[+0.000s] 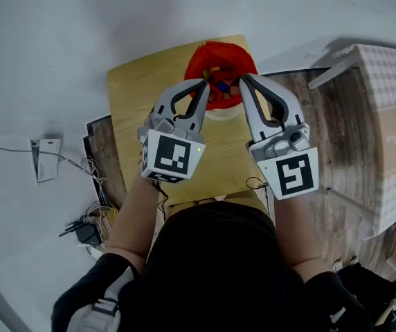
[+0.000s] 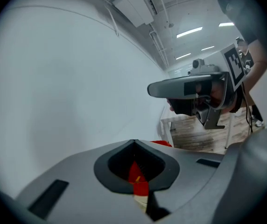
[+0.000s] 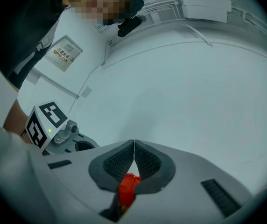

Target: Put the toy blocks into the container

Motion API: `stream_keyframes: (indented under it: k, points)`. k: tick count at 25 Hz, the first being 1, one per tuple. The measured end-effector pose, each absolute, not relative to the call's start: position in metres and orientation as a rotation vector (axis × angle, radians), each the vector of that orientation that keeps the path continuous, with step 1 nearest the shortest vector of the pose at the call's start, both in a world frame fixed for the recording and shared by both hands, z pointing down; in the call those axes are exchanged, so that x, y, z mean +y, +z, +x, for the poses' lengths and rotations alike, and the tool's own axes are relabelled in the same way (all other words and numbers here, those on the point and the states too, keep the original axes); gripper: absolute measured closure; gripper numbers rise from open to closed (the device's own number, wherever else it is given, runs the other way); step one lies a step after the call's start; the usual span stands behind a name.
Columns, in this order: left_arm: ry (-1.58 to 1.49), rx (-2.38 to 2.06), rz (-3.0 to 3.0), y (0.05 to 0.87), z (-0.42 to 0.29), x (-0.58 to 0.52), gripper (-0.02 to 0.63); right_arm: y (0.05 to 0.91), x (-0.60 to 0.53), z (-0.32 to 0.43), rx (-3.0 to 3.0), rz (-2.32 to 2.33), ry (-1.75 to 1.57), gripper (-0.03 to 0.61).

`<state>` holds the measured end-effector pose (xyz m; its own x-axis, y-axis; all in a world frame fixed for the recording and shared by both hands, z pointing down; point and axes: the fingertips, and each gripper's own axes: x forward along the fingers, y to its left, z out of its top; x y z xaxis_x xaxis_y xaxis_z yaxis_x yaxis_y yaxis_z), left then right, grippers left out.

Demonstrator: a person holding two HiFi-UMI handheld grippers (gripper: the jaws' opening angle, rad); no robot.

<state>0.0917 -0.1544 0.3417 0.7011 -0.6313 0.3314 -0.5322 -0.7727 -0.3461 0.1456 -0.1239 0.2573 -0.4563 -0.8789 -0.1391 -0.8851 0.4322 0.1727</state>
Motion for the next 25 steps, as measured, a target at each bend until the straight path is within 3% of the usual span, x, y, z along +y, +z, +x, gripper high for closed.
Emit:
stream_keyframes:
  k: [9,14,25]
  points:
    - [-0.391,1.151,-2.593,0.273,0.019,-0.138,0.604,0.234,-0.115,0.077,2.712,-1.4,0.412,0.55]
    - [-0.346,1.343,-2.462,0.246,-0.06,-0.117,0.604,0.223,-0.11,0.008,2.778,-1.192,0.445,0.549]
    - [-0.412,1.604,-2.362,0.255,-0.153,-0.074,0.604,0.232,-0.083,-0.087,2.871,-0.883,0.395,0.549]
